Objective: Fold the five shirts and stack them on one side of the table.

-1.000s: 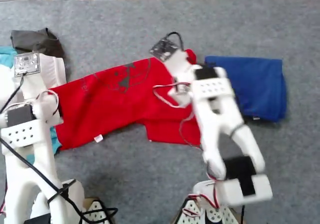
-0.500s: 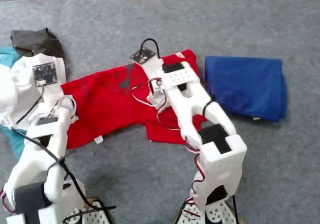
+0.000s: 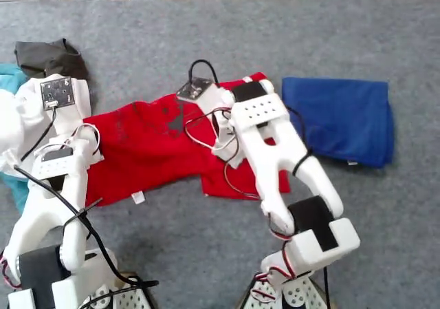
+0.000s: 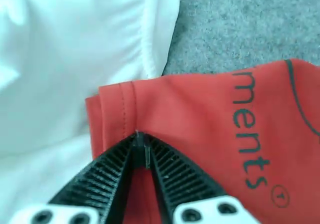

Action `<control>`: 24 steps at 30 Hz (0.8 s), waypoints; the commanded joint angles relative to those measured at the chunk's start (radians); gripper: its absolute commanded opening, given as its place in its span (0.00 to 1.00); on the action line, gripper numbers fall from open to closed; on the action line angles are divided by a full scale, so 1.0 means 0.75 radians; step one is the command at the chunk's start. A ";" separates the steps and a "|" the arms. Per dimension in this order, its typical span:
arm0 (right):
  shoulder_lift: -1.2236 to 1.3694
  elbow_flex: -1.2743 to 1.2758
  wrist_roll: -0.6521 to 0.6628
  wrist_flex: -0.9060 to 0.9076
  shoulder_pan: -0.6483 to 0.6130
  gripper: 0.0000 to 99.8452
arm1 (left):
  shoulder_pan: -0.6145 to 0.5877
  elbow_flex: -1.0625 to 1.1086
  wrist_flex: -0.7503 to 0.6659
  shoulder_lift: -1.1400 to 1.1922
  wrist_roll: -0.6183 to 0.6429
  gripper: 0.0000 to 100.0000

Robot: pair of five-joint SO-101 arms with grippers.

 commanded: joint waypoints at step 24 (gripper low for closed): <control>0.611 -0.680 -0.147 -0.872 0.229 0.01 | 0.017 -0.181 -0.153 0.252 0.027 0.03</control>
